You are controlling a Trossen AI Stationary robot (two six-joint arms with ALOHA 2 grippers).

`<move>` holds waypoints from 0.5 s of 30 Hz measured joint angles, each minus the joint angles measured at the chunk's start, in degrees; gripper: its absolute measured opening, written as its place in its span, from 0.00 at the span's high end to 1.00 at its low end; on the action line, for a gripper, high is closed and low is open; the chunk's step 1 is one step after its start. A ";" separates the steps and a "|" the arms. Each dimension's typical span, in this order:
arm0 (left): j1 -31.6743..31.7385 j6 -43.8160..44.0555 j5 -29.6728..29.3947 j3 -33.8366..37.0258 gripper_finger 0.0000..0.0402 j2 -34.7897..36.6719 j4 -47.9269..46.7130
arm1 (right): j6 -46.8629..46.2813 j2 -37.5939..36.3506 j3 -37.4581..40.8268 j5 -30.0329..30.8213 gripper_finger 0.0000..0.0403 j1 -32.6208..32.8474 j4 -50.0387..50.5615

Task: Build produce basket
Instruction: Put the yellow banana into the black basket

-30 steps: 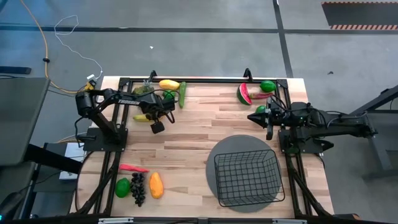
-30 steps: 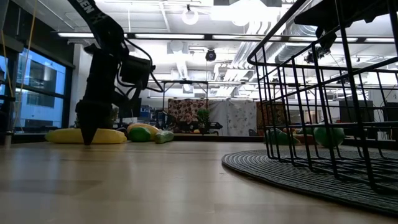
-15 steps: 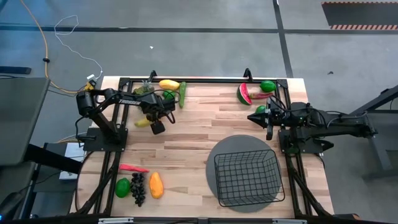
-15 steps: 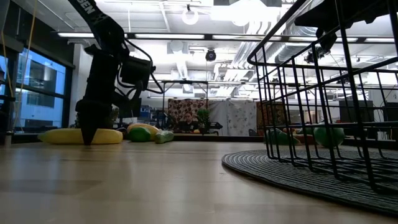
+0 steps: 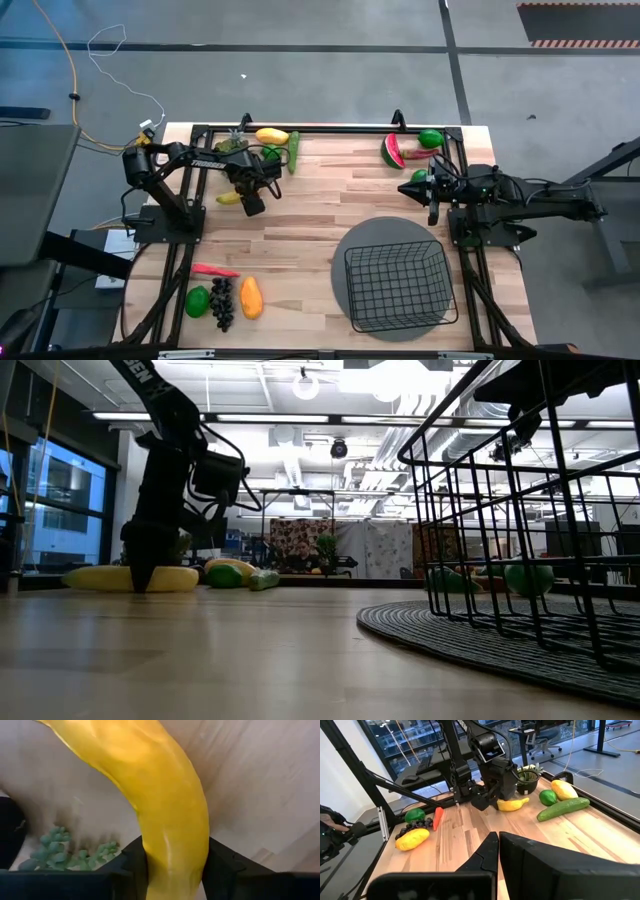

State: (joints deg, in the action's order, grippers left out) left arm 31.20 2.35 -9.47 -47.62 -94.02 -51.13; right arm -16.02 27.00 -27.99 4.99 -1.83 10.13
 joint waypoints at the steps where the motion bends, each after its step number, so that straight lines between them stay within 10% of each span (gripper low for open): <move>1: 0.03 0.00 -0.18 0.00 0.67 0.00 0.04 | 0.00 0.00 0.00 0.00 1.00 0.00 0.00; 15: -0.24 0.44 4.80 -0.02 0.66 0.13 -0.03 | 0.01 -0.02 0.00 -0.02 1.00 -0.02 0.00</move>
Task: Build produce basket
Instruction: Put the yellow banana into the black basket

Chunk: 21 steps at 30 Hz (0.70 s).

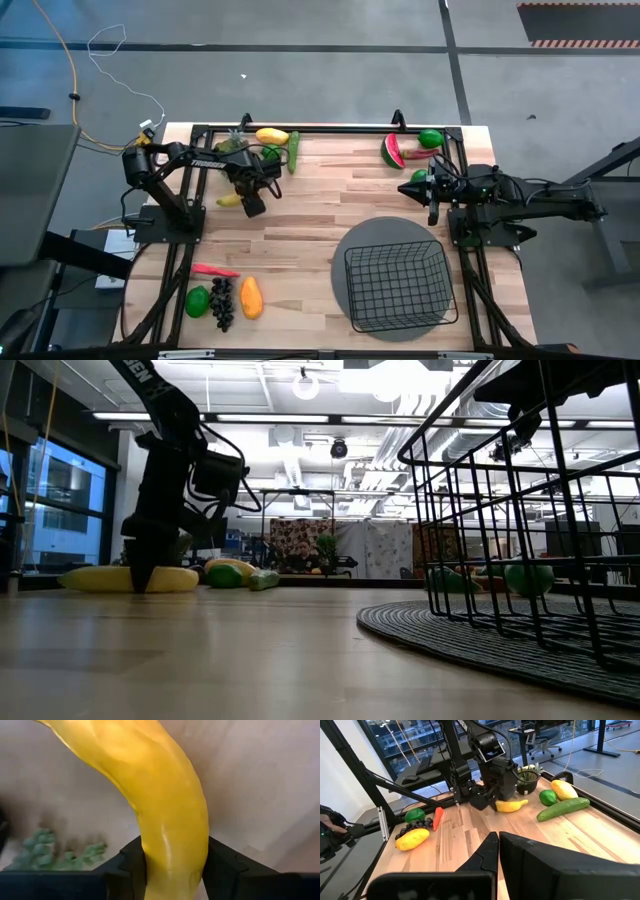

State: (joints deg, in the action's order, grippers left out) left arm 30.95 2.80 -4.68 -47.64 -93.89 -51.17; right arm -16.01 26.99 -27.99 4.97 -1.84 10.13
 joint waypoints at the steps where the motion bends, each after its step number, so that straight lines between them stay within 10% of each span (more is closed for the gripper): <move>1: -0.23 0.03 0.37 -0.02 0.66 0.02 -0.01 | 0.00 0.02 0.00 0.00 1.00 0.02 0.00; 21: -2.63 -2.46 -0.46 -18.82 0.66 1.35 -2.05 | 0.00 0.02 0.00 0.00 1.00 0.00 -0.07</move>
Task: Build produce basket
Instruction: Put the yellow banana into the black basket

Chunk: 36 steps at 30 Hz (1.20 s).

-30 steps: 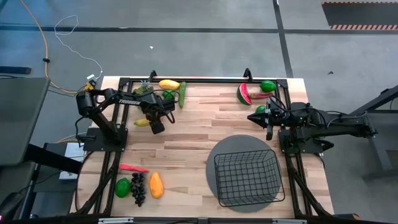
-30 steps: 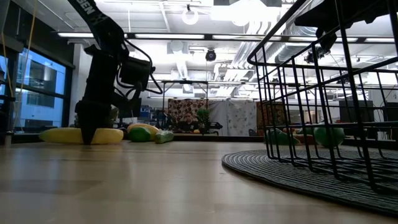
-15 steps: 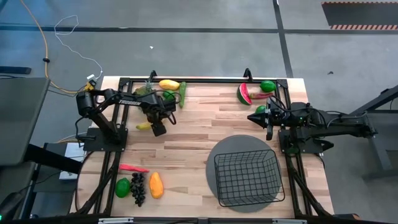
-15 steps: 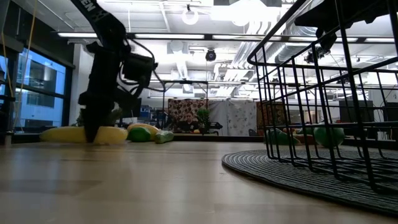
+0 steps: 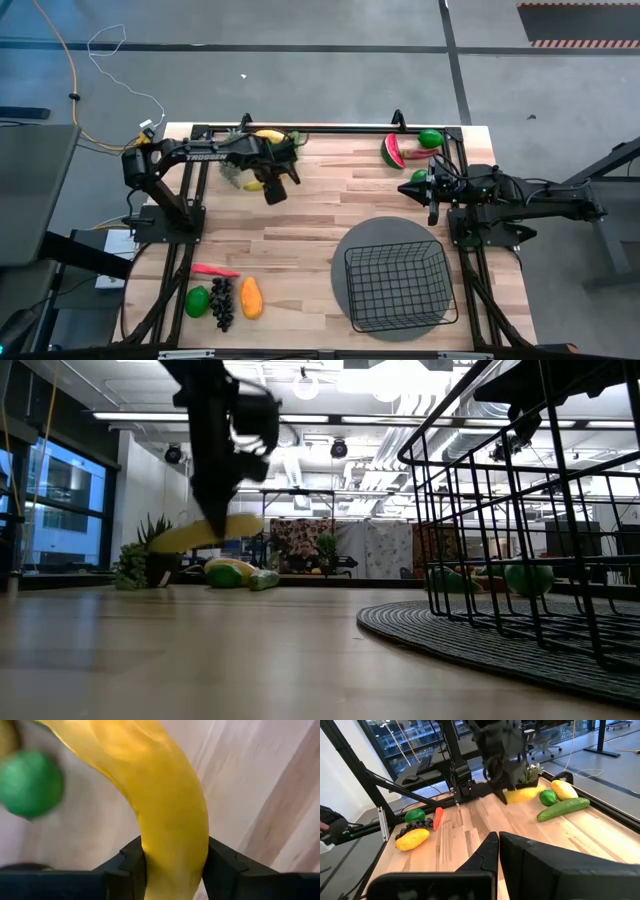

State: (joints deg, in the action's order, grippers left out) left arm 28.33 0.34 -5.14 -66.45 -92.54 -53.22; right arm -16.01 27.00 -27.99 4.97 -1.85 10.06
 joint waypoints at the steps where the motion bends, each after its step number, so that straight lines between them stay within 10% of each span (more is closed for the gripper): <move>1: -0.17 0.17 0.27 -1.01 0.66 0.72 0.51 | 0.00 0.00 0.00 -0.02 1.00 0.02 -0.06; 25: -21.64 7.15 -1.87 -2.56 0.66 19.76 44.52 | 0.00 0.00 0.00 -0.02 1.00 0.02 -2.74; 36: -25.55 14.51 -3.26 15.99 0.66 27.77 71.34 | -0.01 0.02 0.00 -0.02 1.00 0.00 -3.18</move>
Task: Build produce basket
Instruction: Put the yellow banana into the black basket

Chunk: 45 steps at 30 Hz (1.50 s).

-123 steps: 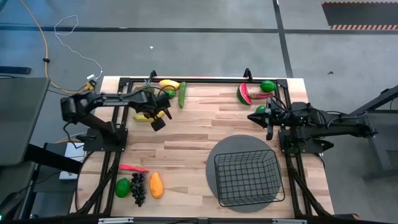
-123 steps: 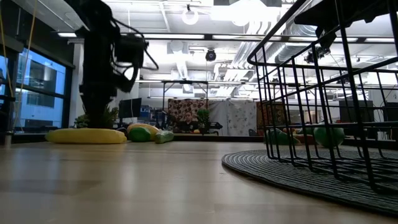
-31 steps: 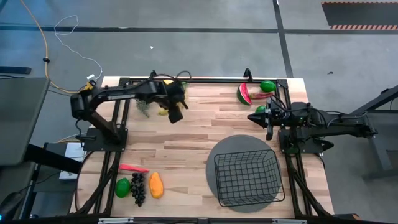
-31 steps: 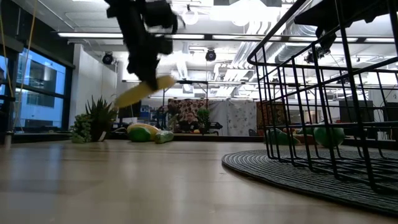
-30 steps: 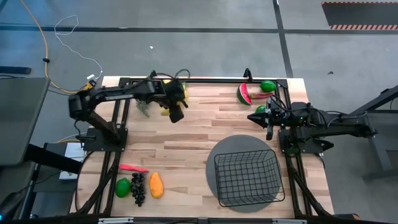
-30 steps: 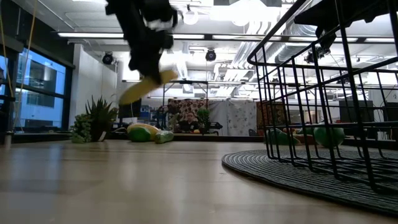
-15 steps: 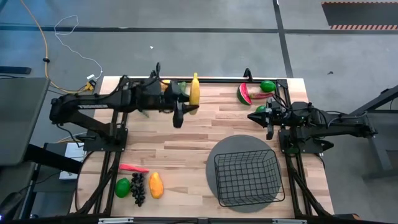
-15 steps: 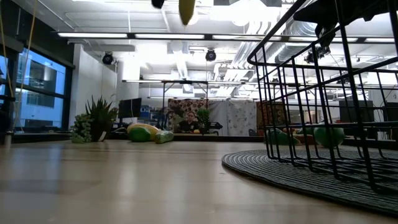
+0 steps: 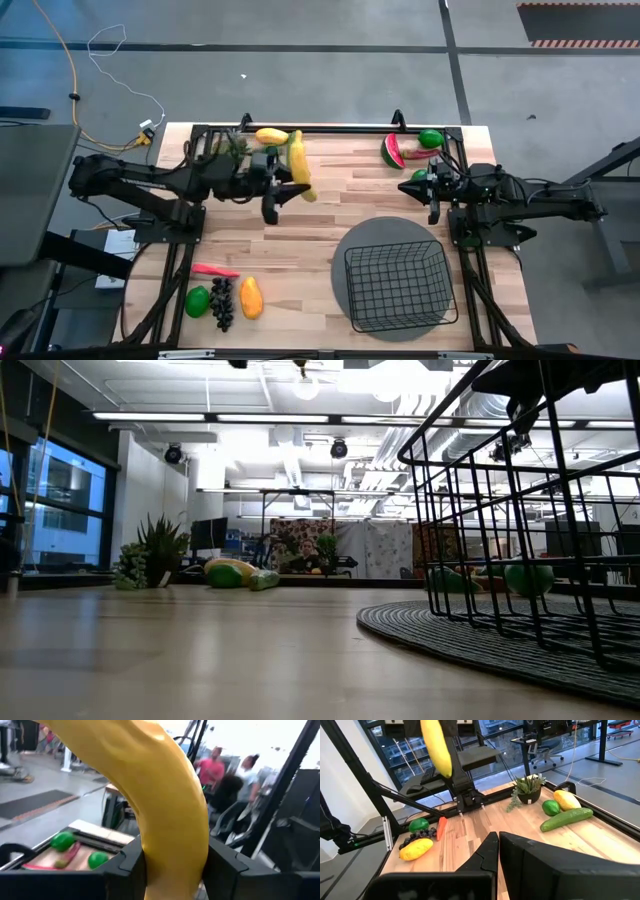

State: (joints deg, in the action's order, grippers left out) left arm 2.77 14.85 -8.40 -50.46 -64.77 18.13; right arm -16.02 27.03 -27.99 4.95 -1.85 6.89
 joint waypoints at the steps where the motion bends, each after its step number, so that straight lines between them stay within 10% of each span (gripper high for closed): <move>1: -0.31 -0.02 -0.01 1.34 0.66 0.76 0.54 | 0.01 0.02 0.00 -0.02 1.00 0.01 -0.17; 32: -1.38 -2.01 1.91 6.54 0.66 3.08 2.10 | 2.54 0.00 0.00 -8.07 1.00 0.02 -1.88; 45: -3.04 -3.06 0.48 4.10 0.66 -5.79 5.84 | -12.59 6.12 0.00 -3.78 0.87 0.09 -16.05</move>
State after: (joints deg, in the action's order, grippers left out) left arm -0.27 11.79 -7.92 -46.36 -70.55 23.97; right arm -28.62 33.15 -27.99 1.17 -1.76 -9.17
